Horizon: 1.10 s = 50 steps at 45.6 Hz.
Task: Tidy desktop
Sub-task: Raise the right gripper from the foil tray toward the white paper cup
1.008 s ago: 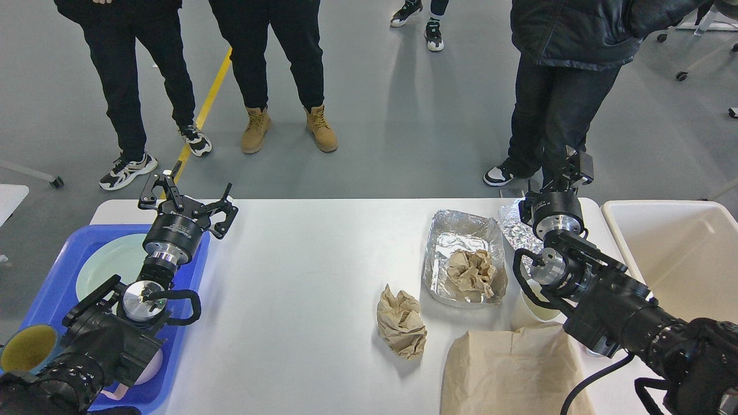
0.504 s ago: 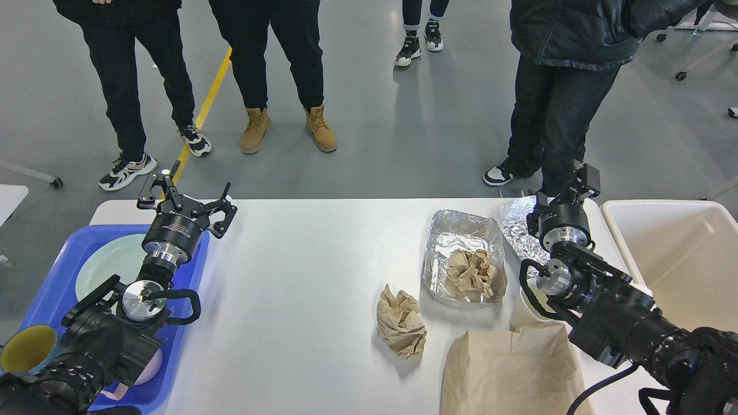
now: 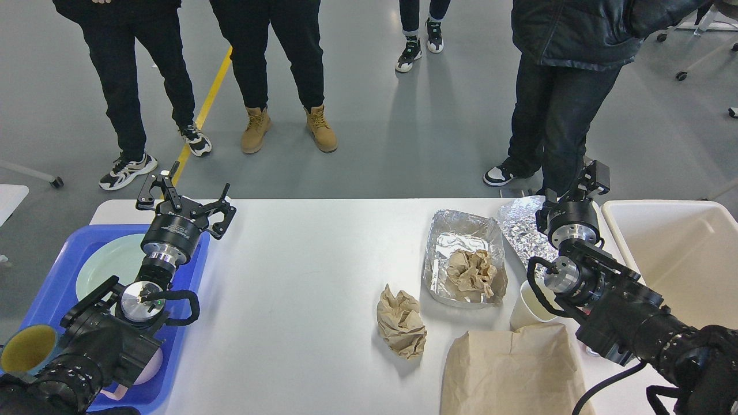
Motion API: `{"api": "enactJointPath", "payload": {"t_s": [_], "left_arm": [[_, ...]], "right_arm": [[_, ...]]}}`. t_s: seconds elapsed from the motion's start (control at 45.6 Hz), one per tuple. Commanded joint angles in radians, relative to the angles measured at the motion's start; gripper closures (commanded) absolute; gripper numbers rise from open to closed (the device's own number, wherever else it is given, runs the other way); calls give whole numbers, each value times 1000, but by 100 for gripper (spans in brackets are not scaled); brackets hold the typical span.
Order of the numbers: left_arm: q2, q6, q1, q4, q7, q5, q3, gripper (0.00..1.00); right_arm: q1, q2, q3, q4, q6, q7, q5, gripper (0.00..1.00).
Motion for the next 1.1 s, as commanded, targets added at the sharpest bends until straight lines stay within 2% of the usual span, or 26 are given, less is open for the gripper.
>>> {"api": "enactJointPath", "payload": {"t_s": [0.0, 0.131, 0.285, 0.548, 0.767, 0.986, 1.074], "left_arm": [[0, 0, 0, 0, -1, 0, 0, 4], [0, -1, 0, 0, 0, 0, 0, 4], [0, 0, 0, 0, 0, 0, 0, 4], [0, -1, 0, 0, 0, 0, 0, 4], [0, -1, 0, 0, 0, 0, 0, 4], [0, 0, 0, 0, -1, 0, 2, 4], [0, -1, 0, 0, 0, 0, 0, 4]], "right_arm": [[22, -12, 4, 13, 3, 0, 0, 0], [50, -104, -22, 107, 49, -3, -20, 0], [129, -262, -107, 222, 240, -12, -150, 0], [404, -365, -459, 222, 537, -26, -318, 0], [629, -359, -905, 219, 690, -30, -336, 0], [861, -215, -1444, 230, 785, -118, -325, 0], [954, -152, -1603, 231, 827, -130, -321, 0]]}}
